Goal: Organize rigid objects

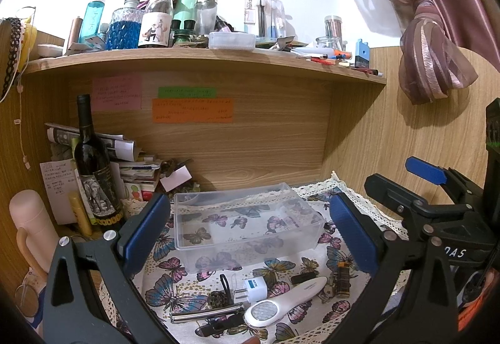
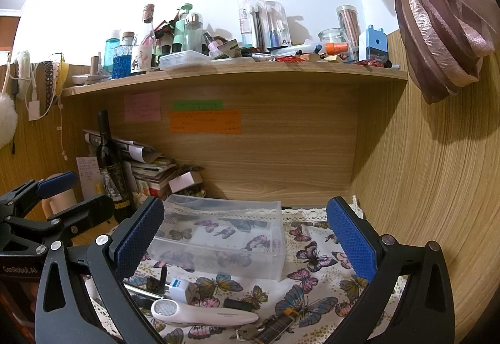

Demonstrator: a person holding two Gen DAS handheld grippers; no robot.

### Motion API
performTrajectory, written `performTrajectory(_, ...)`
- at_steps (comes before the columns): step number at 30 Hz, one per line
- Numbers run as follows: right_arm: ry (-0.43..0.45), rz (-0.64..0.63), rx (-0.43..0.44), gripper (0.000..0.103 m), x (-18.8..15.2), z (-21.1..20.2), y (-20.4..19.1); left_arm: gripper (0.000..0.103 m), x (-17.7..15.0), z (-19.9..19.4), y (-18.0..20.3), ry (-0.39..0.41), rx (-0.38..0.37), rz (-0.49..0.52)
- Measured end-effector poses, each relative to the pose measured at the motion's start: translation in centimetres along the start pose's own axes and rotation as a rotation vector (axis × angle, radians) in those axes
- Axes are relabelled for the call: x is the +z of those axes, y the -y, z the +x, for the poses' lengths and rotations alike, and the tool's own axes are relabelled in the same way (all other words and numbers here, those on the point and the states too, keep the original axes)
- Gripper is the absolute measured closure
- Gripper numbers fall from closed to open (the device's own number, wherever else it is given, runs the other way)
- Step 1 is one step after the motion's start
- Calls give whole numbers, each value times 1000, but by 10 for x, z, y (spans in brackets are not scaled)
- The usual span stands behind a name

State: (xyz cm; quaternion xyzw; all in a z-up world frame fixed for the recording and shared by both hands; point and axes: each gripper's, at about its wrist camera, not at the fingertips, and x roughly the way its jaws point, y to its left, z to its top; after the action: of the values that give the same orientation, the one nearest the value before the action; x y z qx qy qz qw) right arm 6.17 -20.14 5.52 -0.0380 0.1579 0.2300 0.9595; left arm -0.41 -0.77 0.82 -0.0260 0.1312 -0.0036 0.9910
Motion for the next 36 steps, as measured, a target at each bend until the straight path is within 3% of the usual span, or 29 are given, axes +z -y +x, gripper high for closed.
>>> performTrajectory(12,1,0,1,0,1,0,-1,0,1,2,6,1,-11,2)
performTrajectory(18,-9,29,46,0,1,0,-1,0,-3,6,1,-8,-11,-7)
performTrajectory(20,-25,27,38,1,-3,3,1,5,-5,8,-2,-16,1,-9)
performTrajectory(22,-52,12,13,5,-9,8,3,17,-8,12,-8,-40,15,-16)
performTrajectory(29,-188,14,-40,18,-38,28,20,30,-29,33,-33,-155,54,-49)
performTrajectory(36,-353,45,-84,24,-77,47,41,44,-70,51,-62,-316,105,-83)
